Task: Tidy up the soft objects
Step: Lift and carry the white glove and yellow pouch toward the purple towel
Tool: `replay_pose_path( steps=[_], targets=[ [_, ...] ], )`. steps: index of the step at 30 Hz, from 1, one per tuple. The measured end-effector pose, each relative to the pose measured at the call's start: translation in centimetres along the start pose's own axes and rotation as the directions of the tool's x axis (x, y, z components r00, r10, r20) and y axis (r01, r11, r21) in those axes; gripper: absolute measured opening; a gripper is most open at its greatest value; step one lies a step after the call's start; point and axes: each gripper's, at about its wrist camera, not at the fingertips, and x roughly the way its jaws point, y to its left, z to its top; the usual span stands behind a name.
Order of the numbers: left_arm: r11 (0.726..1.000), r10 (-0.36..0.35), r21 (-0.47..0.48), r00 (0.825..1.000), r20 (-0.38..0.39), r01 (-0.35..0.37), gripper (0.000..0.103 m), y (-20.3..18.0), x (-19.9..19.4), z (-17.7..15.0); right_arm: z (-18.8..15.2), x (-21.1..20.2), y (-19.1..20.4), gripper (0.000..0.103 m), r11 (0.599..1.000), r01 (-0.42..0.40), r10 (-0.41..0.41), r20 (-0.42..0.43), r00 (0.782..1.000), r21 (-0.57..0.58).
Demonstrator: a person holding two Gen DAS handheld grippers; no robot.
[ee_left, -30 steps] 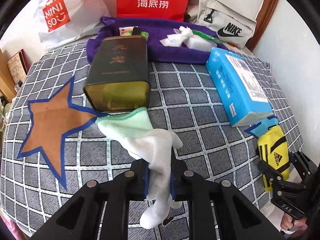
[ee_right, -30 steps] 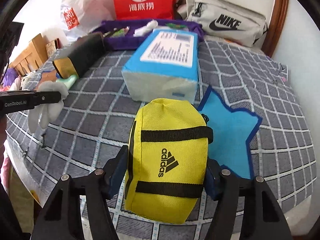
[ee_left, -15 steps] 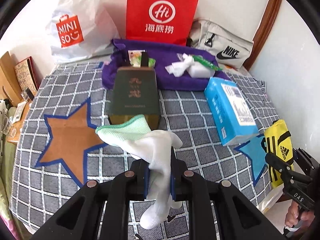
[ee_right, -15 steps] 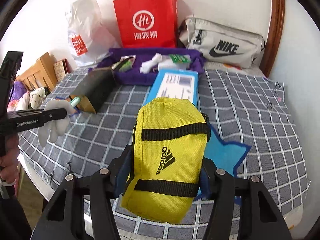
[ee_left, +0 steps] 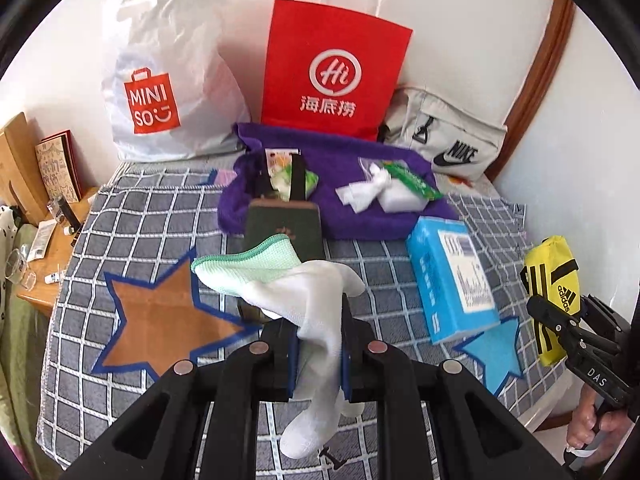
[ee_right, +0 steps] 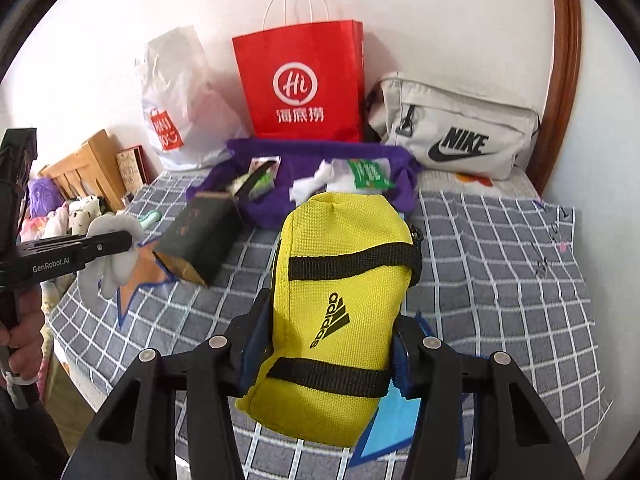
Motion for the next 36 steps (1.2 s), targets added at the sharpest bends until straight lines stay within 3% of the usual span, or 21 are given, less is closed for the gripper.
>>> replay_pose_path(
  steps=[21, 36],
  targets=[
    [0.999, 0.010, -0.048, 1.000, 0.007, -0.010, 0.015, 1.1, 4.3, 7.6, 9.2, 4.9, -1.8, 0.051, 0.996, -0.083, 0.081, 0.065, 0.995, 0.031],
    [0.997, 0.047, -0.060, 0.999, -0.023, -0.049, 0.016, 1.8, 9.0, 12.0, 15.3, 11.9, -2.5, 0.051, 0.992, -0.127, 0.125, 0.063, 0.990, 0.026]
  ],
)
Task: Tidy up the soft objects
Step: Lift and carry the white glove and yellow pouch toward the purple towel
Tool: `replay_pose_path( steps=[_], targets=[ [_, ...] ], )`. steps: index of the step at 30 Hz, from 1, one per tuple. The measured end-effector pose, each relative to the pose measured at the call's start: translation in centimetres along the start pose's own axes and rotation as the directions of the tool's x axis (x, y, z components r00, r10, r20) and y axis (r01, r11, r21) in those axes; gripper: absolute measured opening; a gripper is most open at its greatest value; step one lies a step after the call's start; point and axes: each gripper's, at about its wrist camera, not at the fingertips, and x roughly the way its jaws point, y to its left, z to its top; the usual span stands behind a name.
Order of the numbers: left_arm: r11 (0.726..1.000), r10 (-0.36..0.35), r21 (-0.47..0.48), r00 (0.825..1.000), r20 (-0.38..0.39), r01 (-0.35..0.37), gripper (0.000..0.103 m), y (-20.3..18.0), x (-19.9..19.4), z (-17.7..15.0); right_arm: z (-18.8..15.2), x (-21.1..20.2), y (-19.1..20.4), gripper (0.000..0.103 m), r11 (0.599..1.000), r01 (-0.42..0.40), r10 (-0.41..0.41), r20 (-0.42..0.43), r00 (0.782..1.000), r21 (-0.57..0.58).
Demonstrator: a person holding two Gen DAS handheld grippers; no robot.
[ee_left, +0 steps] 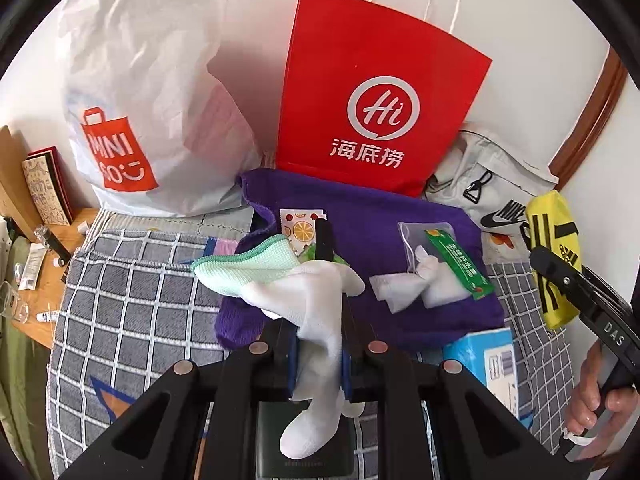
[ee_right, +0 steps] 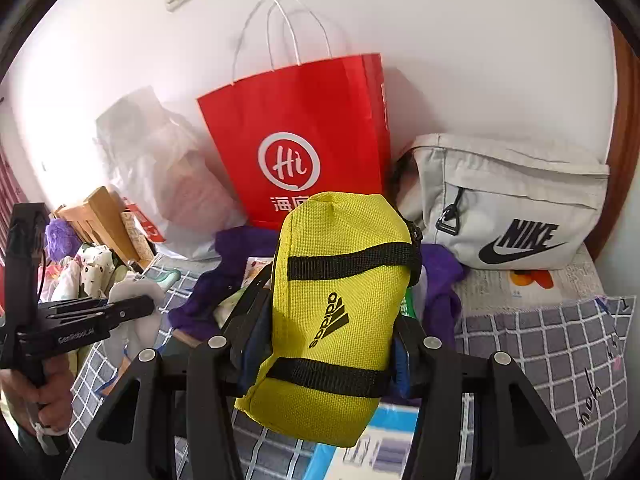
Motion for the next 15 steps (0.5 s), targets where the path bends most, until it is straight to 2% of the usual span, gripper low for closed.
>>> replay_pose_path(
  steps=[8, 12, 15],
  targets=[
    [1.000, -0.008, 0.005, 1.000, -0.008, 0.008, 0.016, -0.4, 2.1, 1.7, 2.2, 2.8, 0.2, 0.051, 1.000, -0.004, 0.004, -0.027, 1.000, -0.017],
    [0.999, 0.029, 0.028, 1.000, 0.001, -0.029, 0.016, -0.9, 3.1, 2.2, 2.0, 4.1, -0.2, 0.053, 0.999, -0.033, 0.033, -0.039, 0.999, 0.006],
    [0.999, 0.018, 0.027, 1.000, -0.005, -0.018, 0.016, -0.9, 3.9, 2.6, 1.8, 5.7, -0.6, 0.053, 1.000, -0.028, 0.028, -0.073, 0.997, 0.012]
  ],
)
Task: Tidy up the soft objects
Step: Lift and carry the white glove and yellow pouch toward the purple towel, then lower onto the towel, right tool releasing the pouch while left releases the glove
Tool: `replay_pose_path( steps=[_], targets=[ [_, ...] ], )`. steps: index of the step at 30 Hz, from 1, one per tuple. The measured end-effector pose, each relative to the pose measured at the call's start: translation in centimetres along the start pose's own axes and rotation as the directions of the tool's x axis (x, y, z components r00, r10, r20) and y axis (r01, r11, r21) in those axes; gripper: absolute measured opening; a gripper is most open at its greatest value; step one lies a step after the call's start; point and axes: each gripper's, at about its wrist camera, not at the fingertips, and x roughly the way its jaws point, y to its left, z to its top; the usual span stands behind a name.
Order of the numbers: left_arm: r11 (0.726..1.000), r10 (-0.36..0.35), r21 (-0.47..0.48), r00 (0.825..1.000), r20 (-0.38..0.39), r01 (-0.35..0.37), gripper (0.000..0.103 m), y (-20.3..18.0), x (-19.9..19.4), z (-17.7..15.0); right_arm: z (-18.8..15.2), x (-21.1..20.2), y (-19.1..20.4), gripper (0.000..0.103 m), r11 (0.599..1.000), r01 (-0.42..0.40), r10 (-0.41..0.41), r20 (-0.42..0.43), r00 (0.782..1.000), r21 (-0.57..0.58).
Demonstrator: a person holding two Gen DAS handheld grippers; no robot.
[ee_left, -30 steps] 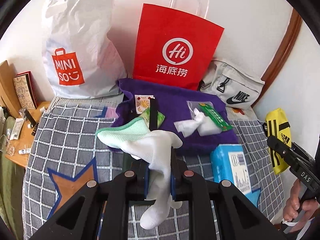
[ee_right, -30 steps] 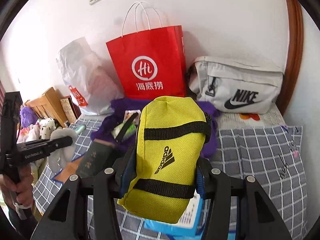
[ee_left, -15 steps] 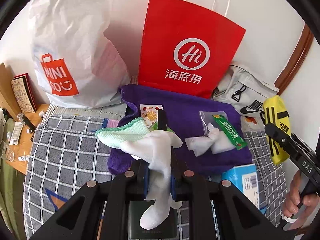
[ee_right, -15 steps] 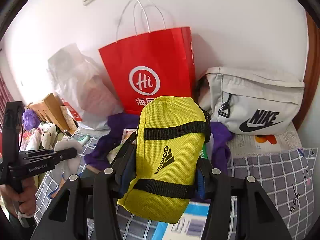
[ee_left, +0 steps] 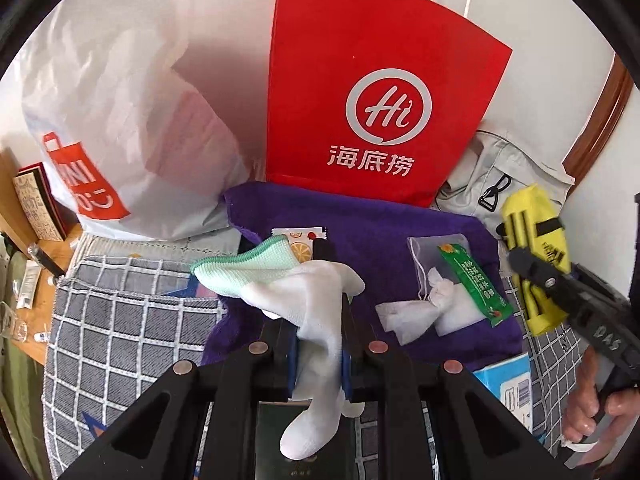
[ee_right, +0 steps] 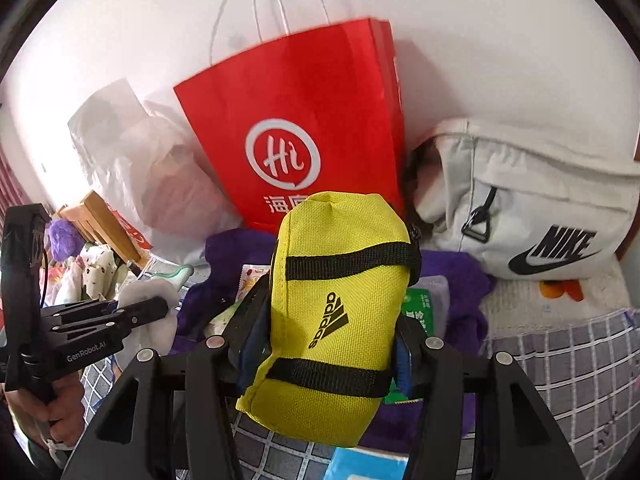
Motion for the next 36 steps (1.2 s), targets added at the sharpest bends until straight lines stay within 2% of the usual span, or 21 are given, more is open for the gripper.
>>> replay_pose_path(
  steps=[7, 9, 14, 18, 22, 25, 32, 36],
  targets=[
    [1.000, -0.027, 0.012, 1.000, 0.004, 0.027, 0.016, -0.5, 2.6, 1.3, -0.4, 1.5, -0.8, 0.053, 1.000, 0.019, -0.020, -0.035, 0.999, -0.015],
    [1.000, -0.016, 0.017, 1.000, -0.023, 0.016, 0.016, -0.4, 3.6, 1.4, -0.5, 1.8, -1.0, 0.053, 0.999, 0.028, -0.030, -0.041, 0.999, -0.026],
    [1.000, -0.029, -0.001, 0.999, -0.032, 0.029, 0.016, 0.4, 4.6, 1.5, -0.7, 3.2, -2.1, 0.054, 1.000, 0.030, -0.030, -0.068, 0.997, 0.000],
    [0.997, -0.075, -0.016, 0.996, -0.038, 0.075, 0.016, 0.7, 5.0, 1.4, -0.9, 4.1, -2.9, 0.054, 0.999, 0.035, -0.033, -0.087, 0.996, 0.022],
    [0.997, -0.079, -0.015, 0.997, -0.020, 0.079, 0.016, 0.6, 5.4, 1.3, -1.1, 4.8, -3.2, 0.054, 0.999, 0.047, -0.046, -0.098, 0.994, 0.015],
    [0.994, -0.106, -0.027, 0.994, -0.034, 0.105, 0.016, 0.6, 5.9, 1.1, -1.3, 5.4, -3.3, 0.054, 0.999, 0.025, -0.023, -0.112, 0.993, 0.022],
    [0.998, -0.067, -0.018, 0.997, -0.037, 0.066, 0.017, 0.1, 6.6, 0.9, -1.9, 7.3, -3.7, 0.058, 0.997, 0.043, -0.033, -0.168, 0.985, 0.059],
    [0.995, -0.092, -0.030, 0.995, -0.047, 0.090, 0.018, 0.1, 6.8, 0.8, -2.1, 7.6, -3.8, 0.062, 0.996, 0.069, -0.056, -0.184, 0.981, 0.060]
  ],
)
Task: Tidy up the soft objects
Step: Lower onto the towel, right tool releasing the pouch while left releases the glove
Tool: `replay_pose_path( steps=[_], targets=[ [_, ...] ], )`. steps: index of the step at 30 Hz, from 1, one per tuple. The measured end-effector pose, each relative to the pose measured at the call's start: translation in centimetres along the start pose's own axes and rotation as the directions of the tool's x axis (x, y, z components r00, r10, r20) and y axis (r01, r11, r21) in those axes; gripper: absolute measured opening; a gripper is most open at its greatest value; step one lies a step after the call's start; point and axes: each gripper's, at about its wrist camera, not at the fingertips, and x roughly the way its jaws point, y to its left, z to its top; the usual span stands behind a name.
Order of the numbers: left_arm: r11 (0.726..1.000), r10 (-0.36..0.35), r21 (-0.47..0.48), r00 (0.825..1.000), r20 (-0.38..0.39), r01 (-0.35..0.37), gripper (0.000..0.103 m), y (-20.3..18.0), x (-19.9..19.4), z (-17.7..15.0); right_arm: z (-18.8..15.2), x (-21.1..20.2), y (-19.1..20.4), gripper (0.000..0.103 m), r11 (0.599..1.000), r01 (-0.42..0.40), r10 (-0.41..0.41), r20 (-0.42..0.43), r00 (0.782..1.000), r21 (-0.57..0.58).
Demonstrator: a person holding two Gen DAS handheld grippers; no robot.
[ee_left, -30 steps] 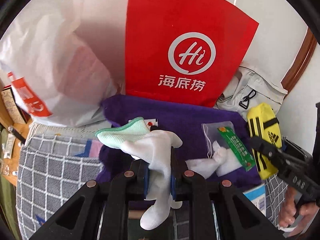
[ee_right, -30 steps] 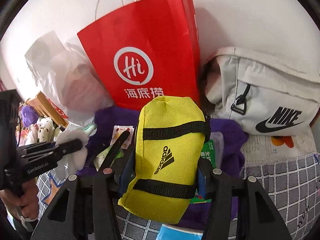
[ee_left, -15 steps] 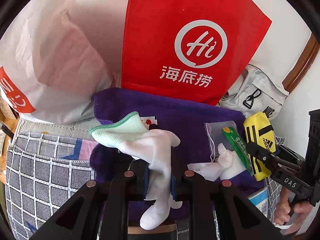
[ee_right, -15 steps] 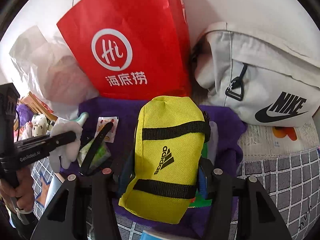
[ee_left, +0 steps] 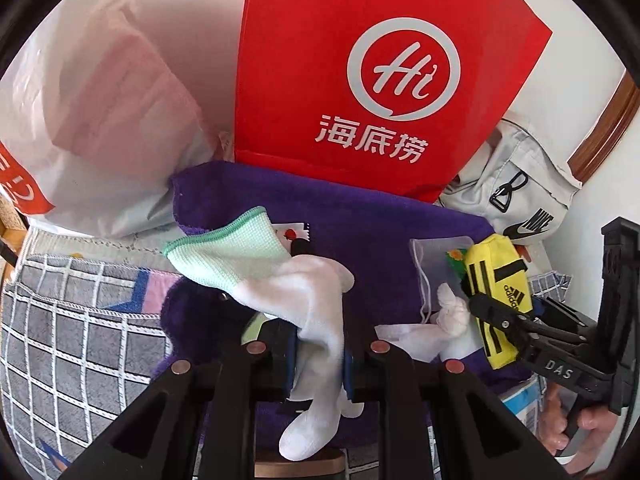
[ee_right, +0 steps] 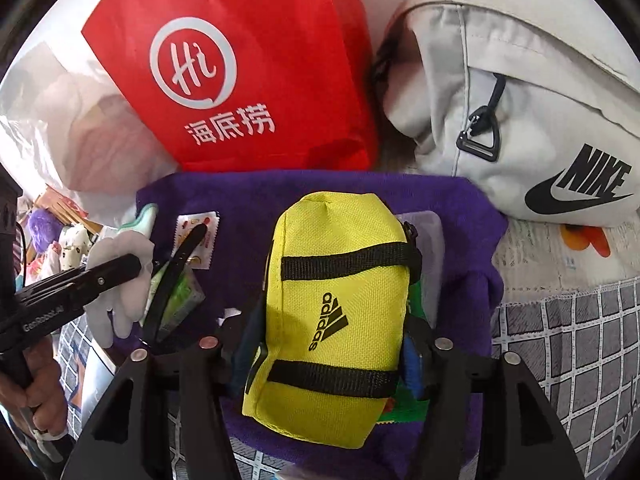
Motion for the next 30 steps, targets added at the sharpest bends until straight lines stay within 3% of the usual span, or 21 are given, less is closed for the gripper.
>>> replay_pose_path(
  steps=[6, 9, 23, 26, 28, 30],
  targets=[
    [1.000, -0.025, -0.001, 1.000, 0.009, 0.025, 0.019, -0.1, 0.0, 0.0, 0.0, 0.3, 0.3, 0.069, 1.000, -0.008, 0.008, -0.004, 1.000, -0.007],
    [1.000, -0.028, 0.001, 0.999, 0.027, 0.028, 0.019, -0.3, 0.0, 0.0, 0.0, 0.3, 0.8, 0.081, 0.999, 0.010, -0.010, 0.010, 1.000, -0.032],
    [0.997, -0.068, -0.026, 0.997, 0.030, 0.069, 0.023, -0.2, 0.5, -0.1, 0.3, -2.2, 1.4, 0.081, 0.998, 0.020, -0.015, 0.079, 0.997, -0.059],
    [0.997, -0.068, -0.037, 0.997, 0.025, 0.069, 0.031, -0.2, 0.6, -0.1, 0.4, -2.7, 1.4, 0.081, 0.998, 0.018, -0.014, 0.092, 0.996, -0.052],
    [0.996, -0.070, -0.048, 0.997, 0.018, 0.071, 0.042, -0.1, 0.7, 0.0, 0.5, -3.1, 1.1, 0.081, 0.999, 0.017, -0.012, 0.101, 0.995, -0.044],
    [0.996, -0.071, -0.054, 0.997, 0.021, 0.072, 0.044, -0.1, 0.6, 0.0, 0.4, -3.5, 0.8, 0.081, 0.999, 0.011, -0.007, 0.104, 0.995, -0.037]
  ],
)
